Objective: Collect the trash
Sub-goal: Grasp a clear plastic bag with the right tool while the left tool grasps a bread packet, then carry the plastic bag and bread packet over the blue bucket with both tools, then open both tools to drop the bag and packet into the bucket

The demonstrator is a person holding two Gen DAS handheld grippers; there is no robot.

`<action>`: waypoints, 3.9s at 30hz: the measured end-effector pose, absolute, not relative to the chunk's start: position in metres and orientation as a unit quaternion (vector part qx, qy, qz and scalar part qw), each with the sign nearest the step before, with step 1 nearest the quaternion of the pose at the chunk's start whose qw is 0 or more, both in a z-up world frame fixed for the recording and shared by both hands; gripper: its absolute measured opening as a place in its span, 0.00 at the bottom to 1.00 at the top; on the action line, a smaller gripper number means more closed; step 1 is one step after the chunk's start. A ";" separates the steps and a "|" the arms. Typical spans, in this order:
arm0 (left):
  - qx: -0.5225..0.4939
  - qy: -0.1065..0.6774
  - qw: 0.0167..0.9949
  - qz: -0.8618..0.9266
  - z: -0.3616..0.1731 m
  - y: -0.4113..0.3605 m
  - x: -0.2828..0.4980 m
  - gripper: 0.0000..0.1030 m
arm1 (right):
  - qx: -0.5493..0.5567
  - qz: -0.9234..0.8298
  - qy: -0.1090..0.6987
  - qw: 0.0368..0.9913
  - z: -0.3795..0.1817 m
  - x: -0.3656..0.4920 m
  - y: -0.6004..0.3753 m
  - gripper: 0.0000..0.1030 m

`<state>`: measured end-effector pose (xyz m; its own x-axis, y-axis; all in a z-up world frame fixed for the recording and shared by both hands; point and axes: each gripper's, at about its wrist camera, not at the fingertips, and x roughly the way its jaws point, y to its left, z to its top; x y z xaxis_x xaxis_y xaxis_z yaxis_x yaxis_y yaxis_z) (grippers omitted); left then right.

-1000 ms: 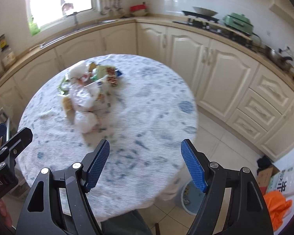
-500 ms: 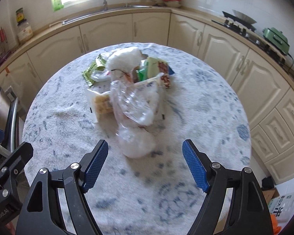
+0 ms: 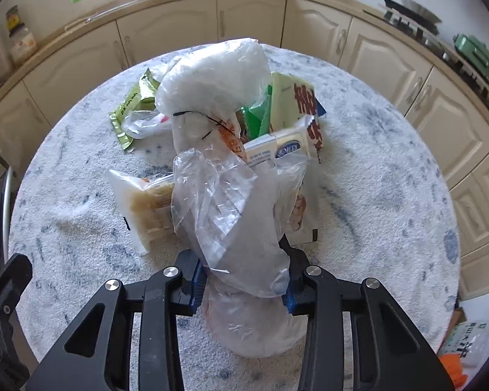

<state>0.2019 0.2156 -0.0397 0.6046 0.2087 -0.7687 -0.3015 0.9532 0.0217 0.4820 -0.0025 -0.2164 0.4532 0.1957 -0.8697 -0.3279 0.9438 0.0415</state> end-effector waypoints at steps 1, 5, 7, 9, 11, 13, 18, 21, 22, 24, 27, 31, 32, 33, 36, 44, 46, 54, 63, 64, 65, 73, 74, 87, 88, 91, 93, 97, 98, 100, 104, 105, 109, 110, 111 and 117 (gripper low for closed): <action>-0.053 0.422 0.895 0.133 -0.040 0.214 0.206 0.86 | -0.056 0.155 0.500 0.850 -0.216 0.481 -0.007 0.34; -0.039 0.424 0.898 0.108 -0.042 0.203 0.218 0.86 | -0.003 0.170 0.510 0.844 -0.210 0.478 -0.033 0.32; -0.028 0.424 0.901 0.094 -0.042 0.195 0.224 0.86 | 0.015 0.168 0.502 0.848 -0.201 0.474 -0.048 0.32; -0.014 0.425 0.902 0.076 -0.041 0.186 0.232 0.86 | 0.025 0.162 0.493 0.854 -0.193 0.472 -0.060 0.32; 0.003 0.421 0.905 0.065 -0.039 0.176 0.240 0.87 | 0.040 0.154 0.487 0.859 -0.185 0.469 -0.076 0.32; 0.016 0.417 0.907 0.053 -0.038 0.168 0.249 0.88 | 0.050 0.133 0.481 0.865 -0.179 0.466 -0.091 0.32; 0.075 0.418 0.905 0.001 -0.046 0.145 0.281 0.99 | 0.068 0.082 0.492 0.864 -0.185 0.470 -0.126 0.32; 0.116 0.422 0.899 -0.001 -0.061 0.136 0.304 0.99 | 0.071 0.058 0.501 0.861 -0.193 0.472 -0.137 0.32; 0.120 0.426 0.897 -0.006 -0.066 0.133 0.311 0.99 | 0.074 0.054 0.503 0.859 -0.196 0.474 -0.140 0.32; 0.124 0.441 0.888 -0.028 -0.078 0.129 0.323 0.85 | 0.080 0.049 0.507 0.857 -0.200 0.478 -0.143 0.32; 0.132 0.463 0.876 -0.034 -0.098 0.124 0.337 0.74 | 0.082 0.033 0.512 0.854 -0.206 0.484 -0.148 0.32; 0.082 0.472 0.875 -0.072 -0.100 0.135 0.344 0.48 | 0.083 0.031 0.515 0.852 -0.211 0.490 -0.151 0.32; 0.062 0.479 0.871 -0.086 -0.100 0.137 0.344 0.33 | 0.084 0.030 0.517 0.851 -0.213 0.492 -0.151 0.32; 0.052 0.483 0.870 -0.088 -0.100 0.139 0.344 0.32 | 0.085 0.029 0.520 0.850 -0.214 0.492 -0.151 0.32; 0.050 0.479 0.873 -0.075 -0.097 0.138 0.337 0.27 | 0.087 0.034 0.520 0.849 -0.215 0.490 -0.153 0.32; 0.004 0.476 0.879 -0.030 -0.081 0.147 0.302 0.26 | 0.086 0.056 0.505 0.857 -0.199 0.472 -0.150 0.32; -0.012 0.473 0.881 -0.027 -0.079 0.149 0.294 0.25 | 0.086 0.065 0.502 0.858 -0.195 0.466 -0.148 0.32; -0.045 0.452 0.891 0.001 -0.056 0.150 0.231 0.24 | 0.071 0.097 0.499 0.858 -0.186 0.440 -0.139 0.32; -0.030 0.422 0.906 -0.005 -0.028 0.130 0.193 0.24 | 0.081 0.086 0.491 0.863 -0.179 0.419 -0.162 0.32; -0.028 0.421 0.906 -0.010 -0.025 0.126 0.192 0.24 | 0.083 0.083 0.490 0.864 -0.178 0.418 -0.167 0.32; -0.024 0.421 0.907 -0.016 -0.023 0.121 0.191 0.24 | 0.085 0.079 0.489 0.865 -0.177 0.417 -0.172 0.32; 0.004 0.418 0.905 -0.078 -0.017 0.072 0.195 0.24 | 0.109 0.015 0.483 0.869 -0.177 0.403 -0.228 0.32; 0.009 0.418 0.904 -0.087 -0.017 0.065 0.197 0.24 | 0.112 0.006 0.482 0.869 -0.177 0.401 -0.236 0.32; 0.078 0.431 0.870 -0.228 -0.034 -0.067 0.221 0.24 | 0.180 -0.133 0.490 0.843 -0.199 0.364 -0.359 0.32; 0.082 0.433 0.866 -0.236 -0.036 -0.077 0.225 0.24 | 0.184 -0.144 0.491 0.839 -0.202 0.361 -0.368 0.32; 0.108 0.437 0.854 -0.262 -0.042 -0.113 0.228 0.24 | 0.201 -0.168 0.496 0.828 -0.213 0.352 -0.395 0.32; 0.125 0.439 0.846 -0.275 -0.048 -0.133 0.233 0.24 | 0.210 -0.183 0.500 0.820 -0.220 0.348 -0.410 0.32; 0.150 0.450 0.827 -0.301 -0.063 -0.173 0.247 0.24 | 0.220 -0.206 0.516 0.802 -0.236 0.341 -0.434 0.32; 0.157 0.453 0.822 -0.307 -0.067 -0.183 0.250 0.24 | 0.223 -0.211 0.521 0.797 -0.240 0.339 -0.440 0.32; 0.167 0.460 0.812 -0.318 -0.076 -0.203 0.255 0.24 | 0.229 -0.220 0.529 0.787 -0.249 0.333 -0.453 0.32; 0.183 0.474 0.792 -0.339 -0.093 -0.243 0.268 0.24 | 0.239 -0.238 0.536 0.774 -0.260 0.320 -0.474 0.32; 0.186 0.476 0.788 -0.344 -0.096 -0.252 0.271 0.24 | 0.241 -0.243 0.538 0.770 -0.262 0.317 -0.479 0.32; 0.193 0.485 0.771 -0.365 -0.110 -0.282 0.288 0.26 | 0.247 -0.260 0.543 0.759 -0.270 0.307 -0.496 0.32; 0.195 0.486 0.768 -0.370 -0.114 -0.289 0.293 0.28 | 0.249 -0.262 0.544 0.757 -0.271 0.306 -0.499 0.32; 0.200 0.488 0.766 -0.367 -0.117 -0.295 0.298 0.38 | 0.249 -0.265 0.546 0.755 -0.273 0.305 -0.502 0.32; 0.194 0.494 0.771 -0.352 -0.130 -0.309 0.318 0.64 | 0.254 -0.265 0.554 0.748 -0.280 0.305 -0.509 0.32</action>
